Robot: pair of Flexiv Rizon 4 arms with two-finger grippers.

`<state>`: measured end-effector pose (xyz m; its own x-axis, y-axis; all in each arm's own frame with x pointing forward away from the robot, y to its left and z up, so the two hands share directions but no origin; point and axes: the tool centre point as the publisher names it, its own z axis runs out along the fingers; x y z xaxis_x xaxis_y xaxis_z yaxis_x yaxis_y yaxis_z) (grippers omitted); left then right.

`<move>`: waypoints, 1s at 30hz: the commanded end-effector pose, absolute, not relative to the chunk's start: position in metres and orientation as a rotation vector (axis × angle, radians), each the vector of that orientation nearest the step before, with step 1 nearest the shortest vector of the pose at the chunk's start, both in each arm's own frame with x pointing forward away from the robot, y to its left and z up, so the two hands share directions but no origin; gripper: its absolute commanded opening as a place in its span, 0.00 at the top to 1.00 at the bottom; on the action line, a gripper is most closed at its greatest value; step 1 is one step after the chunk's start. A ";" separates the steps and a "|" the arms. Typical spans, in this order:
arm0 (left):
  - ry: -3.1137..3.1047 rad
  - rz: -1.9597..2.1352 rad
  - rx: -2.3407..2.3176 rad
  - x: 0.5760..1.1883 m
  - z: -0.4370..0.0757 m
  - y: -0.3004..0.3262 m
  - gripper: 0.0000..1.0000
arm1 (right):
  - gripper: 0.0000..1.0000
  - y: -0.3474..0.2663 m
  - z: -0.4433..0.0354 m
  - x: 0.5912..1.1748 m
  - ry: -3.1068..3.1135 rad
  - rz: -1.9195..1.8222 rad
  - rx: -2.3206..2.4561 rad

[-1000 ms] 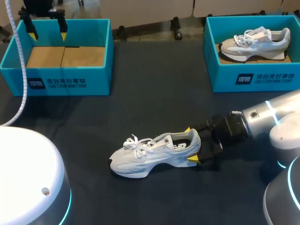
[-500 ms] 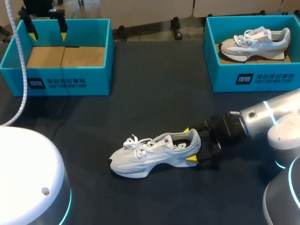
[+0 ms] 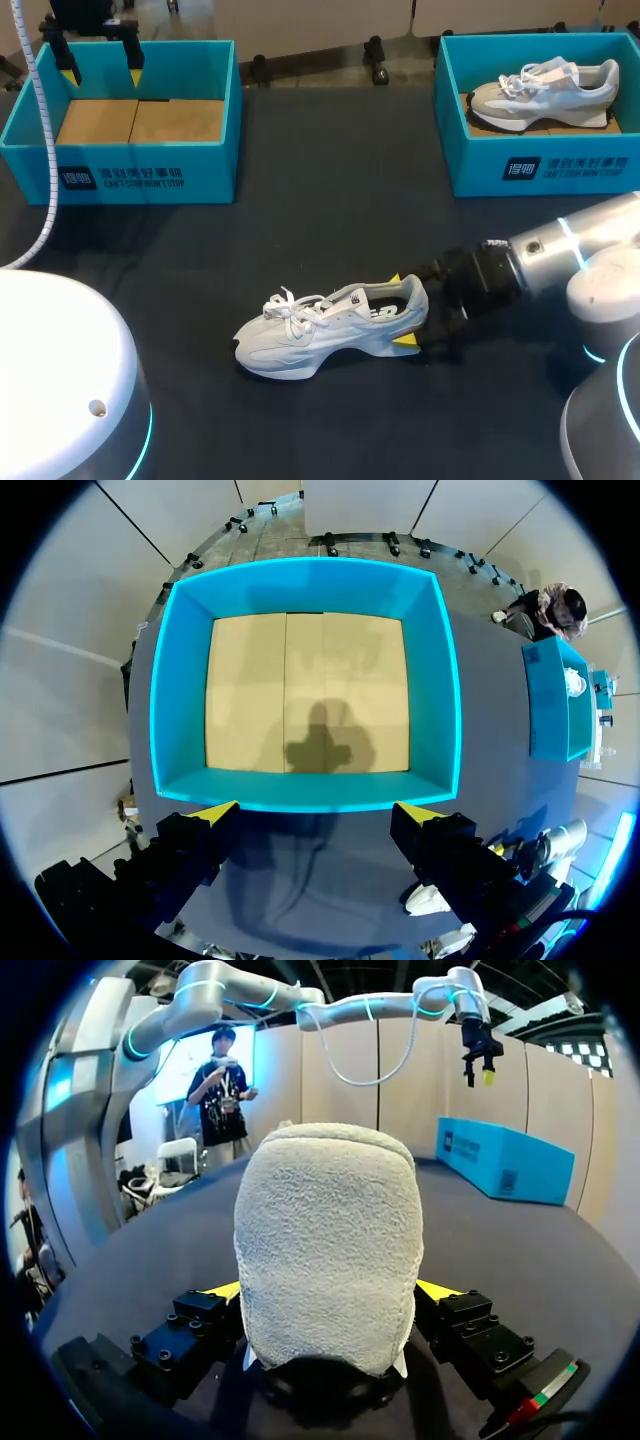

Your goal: Take the shoe out of the shoebox, open the shoe tongue, remove and reinsert the insole, then place the shoe into the shoebox

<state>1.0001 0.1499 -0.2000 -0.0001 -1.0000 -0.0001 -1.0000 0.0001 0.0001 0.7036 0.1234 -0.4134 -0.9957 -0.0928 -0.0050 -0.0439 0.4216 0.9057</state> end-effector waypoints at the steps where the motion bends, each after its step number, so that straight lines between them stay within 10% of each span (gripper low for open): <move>1: 2.222 0.000 -2.221 1.000 -0.200 0.150 0.00 | 0.65 0.127 -0.414 0.703 -2.618 -1.659 0.115; 3: 2.222 0.000 -2.221 1.000 -0.200 0.150 0.00 | 1.00 0.127 -0.415 0.702 -2.616 -1.667 0.115; 30: 2.105 0.004 -2.314 0.953 -0.195 0.136 0.00 | 1.00 0.131 -0.418 0.700 -2.605 -1.680 0.118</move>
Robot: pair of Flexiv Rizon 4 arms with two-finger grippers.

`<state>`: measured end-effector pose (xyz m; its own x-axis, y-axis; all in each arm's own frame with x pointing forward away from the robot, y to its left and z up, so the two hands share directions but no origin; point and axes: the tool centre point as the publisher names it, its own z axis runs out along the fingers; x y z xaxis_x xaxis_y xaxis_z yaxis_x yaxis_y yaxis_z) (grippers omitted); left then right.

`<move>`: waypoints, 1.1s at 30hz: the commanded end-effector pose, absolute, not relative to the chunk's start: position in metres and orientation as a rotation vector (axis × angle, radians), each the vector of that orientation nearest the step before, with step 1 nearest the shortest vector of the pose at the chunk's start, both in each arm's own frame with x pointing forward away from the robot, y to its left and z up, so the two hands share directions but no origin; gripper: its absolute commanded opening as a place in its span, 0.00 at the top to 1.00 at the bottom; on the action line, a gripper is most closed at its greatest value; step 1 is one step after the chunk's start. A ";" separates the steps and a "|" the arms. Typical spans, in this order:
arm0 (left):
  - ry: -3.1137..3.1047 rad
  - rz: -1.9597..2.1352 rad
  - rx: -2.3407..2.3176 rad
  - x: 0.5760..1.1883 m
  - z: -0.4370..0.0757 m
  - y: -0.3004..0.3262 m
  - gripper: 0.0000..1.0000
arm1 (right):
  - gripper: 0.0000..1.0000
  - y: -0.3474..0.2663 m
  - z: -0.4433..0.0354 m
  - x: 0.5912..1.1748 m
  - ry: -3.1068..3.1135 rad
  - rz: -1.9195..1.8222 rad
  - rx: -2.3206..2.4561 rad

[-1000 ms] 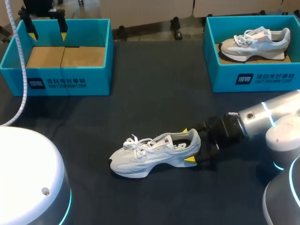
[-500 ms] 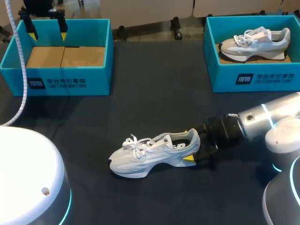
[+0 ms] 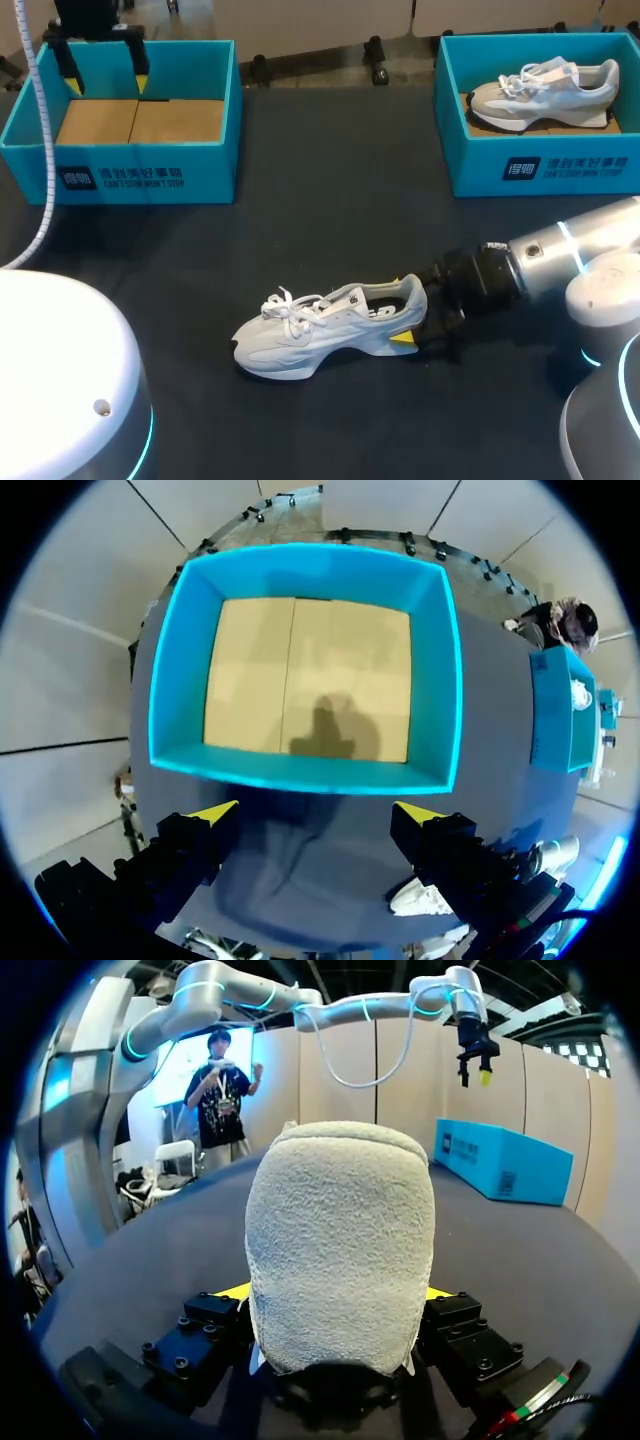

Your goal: Take the shoe out of the shoebox, open the shoe tongue, remove and reinsert the insole, then place the shoe into the shoebox

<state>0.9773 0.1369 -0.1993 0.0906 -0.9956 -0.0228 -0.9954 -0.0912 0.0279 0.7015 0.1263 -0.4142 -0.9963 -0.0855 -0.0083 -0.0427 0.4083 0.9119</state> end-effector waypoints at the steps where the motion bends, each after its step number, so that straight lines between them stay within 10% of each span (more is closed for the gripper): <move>1: -2.113 -0.001 2.333 0.951 -0.195 0.136 0.00 | 1.00 0.131 -0.418 0.700 -2.605 -1.680 0.118; 33: -2.101 0.030 2.279 0.917 -0.185 0.119 0.00 | 1.00 0.129 -0.420 0.693 -2.686 -1.731 -0.017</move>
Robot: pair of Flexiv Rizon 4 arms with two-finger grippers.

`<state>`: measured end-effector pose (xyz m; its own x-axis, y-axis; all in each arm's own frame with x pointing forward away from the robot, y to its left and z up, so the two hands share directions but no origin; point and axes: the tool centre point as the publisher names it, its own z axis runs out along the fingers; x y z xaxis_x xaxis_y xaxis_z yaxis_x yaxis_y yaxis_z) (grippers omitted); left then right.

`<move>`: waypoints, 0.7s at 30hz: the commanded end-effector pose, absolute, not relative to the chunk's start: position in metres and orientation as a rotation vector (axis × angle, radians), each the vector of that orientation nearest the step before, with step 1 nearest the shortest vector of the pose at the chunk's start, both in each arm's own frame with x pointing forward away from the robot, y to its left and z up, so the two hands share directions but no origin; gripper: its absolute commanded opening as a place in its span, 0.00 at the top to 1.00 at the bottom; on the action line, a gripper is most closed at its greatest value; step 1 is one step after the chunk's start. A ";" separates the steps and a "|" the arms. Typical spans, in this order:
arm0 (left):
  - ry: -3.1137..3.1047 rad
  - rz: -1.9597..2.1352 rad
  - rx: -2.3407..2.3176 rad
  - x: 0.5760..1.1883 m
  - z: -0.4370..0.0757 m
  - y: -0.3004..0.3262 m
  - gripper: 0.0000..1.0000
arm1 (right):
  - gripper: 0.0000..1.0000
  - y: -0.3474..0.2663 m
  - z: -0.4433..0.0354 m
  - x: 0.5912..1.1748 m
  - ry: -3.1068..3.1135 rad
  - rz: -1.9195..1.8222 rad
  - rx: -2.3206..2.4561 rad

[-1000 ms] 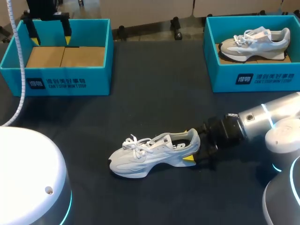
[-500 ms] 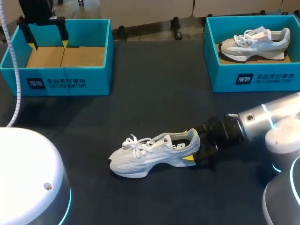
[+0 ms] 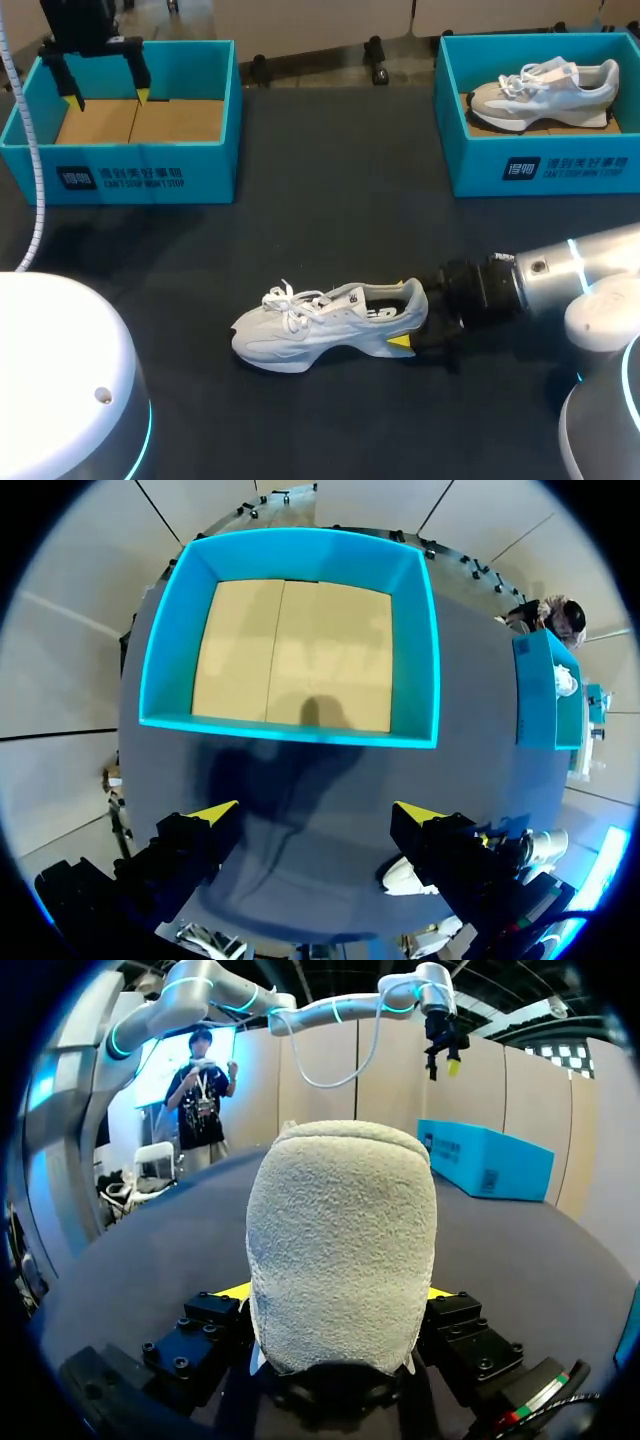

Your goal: Take the shoe out of the shoebox, open the shoe tongue, remove and reinsert the insole, then place the shoe into the shoebox

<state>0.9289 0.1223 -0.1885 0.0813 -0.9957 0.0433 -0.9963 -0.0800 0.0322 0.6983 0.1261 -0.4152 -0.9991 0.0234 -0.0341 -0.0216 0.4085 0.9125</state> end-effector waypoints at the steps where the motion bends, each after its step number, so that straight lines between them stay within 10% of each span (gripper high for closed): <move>1: -2.105 0.038 2.274 0.914 -0.184 0.118 0.00 | 1.00 0.129 -0.420 0.693 2.595 1.674 0.016; 21: -2.145 -0.017 2.186 0.842 -0.175 0.068 0.00 | 1.00 0.128 -0.420 0.694 2.593 1.676 0.021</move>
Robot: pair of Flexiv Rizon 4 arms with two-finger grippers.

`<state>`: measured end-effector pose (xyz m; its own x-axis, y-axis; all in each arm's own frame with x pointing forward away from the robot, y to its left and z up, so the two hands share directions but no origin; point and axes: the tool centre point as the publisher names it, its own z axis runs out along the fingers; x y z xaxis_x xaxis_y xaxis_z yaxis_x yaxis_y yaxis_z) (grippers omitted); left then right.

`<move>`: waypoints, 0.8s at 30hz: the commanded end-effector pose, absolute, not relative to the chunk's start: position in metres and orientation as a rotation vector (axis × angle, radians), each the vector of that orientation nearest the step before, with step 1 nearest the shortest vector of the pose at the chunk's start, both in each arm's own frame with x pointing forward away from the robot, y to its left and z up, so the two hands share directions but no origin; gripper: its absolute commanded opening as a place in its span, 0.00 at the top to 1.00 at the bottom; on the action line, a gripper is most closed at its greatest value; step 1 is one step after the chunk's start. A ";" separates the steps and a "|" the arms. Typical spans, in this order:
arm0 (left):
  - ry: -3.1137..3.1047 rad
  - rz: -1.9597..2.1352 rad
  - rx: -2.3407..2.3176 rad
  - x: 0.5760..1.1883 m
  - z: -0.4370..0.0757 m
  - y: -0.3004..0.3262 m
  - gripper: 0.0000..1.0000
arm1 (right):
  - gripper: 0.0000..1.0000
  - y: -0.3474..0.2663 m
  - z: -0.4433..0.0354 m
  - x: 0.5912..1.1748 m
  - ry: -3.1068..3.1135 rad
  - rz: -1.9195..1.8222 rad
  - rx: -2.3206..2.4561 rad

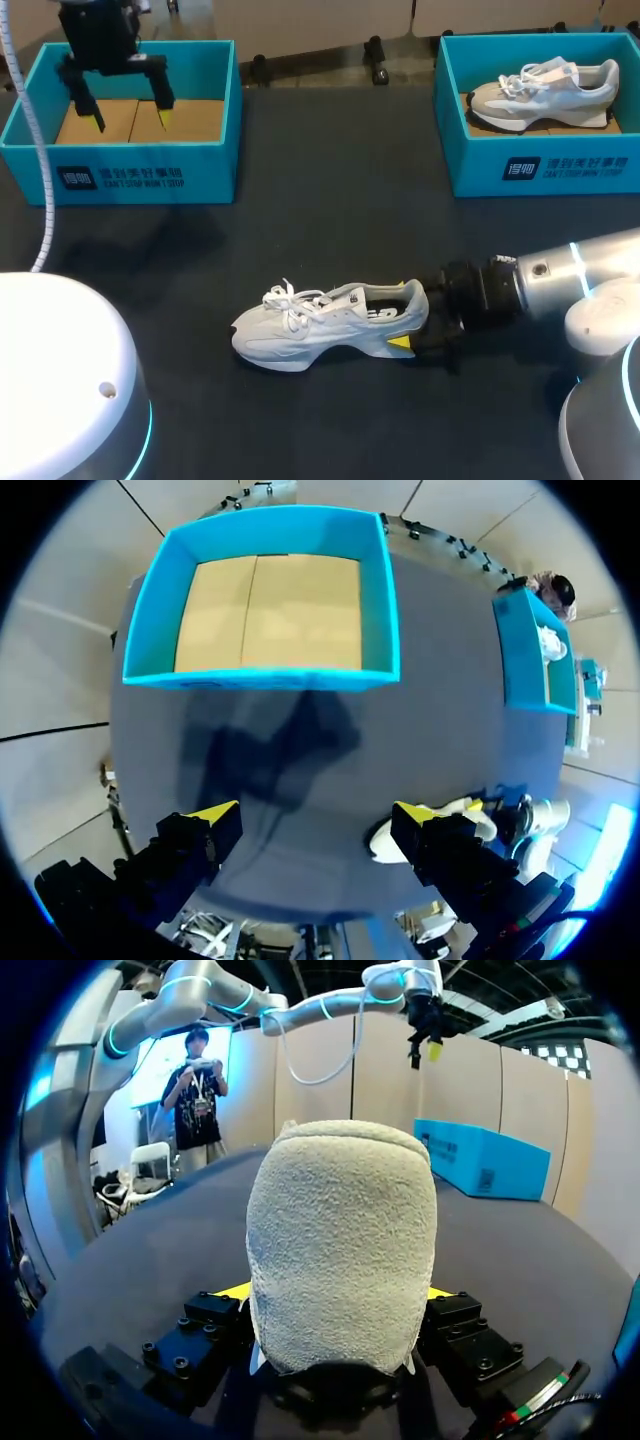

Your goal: Take the shoe out of the shoebox, open the shoe tongue, remove and reinsert the insole, then place the shoe into the shoebox

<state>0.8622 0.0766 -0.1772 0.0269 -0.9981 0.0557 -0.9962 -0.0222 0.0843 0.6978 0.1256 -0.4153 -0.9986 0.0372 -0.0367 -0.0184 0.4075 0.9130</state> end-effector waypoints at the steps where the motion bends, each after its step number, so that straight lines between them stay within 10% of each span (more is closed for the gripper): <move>1: -2.148 -0.026 2.176 0.836 -0.175 0.064 0.00 | 1.00 0.128 -0.420 0.694 2.593 1.676 0.021; 24: -2.204 -0.073 2.093 0.783 -0.181 0.031 0.00 | 1.00 0.128 -0.420 0.694 2.593 1.676 0.021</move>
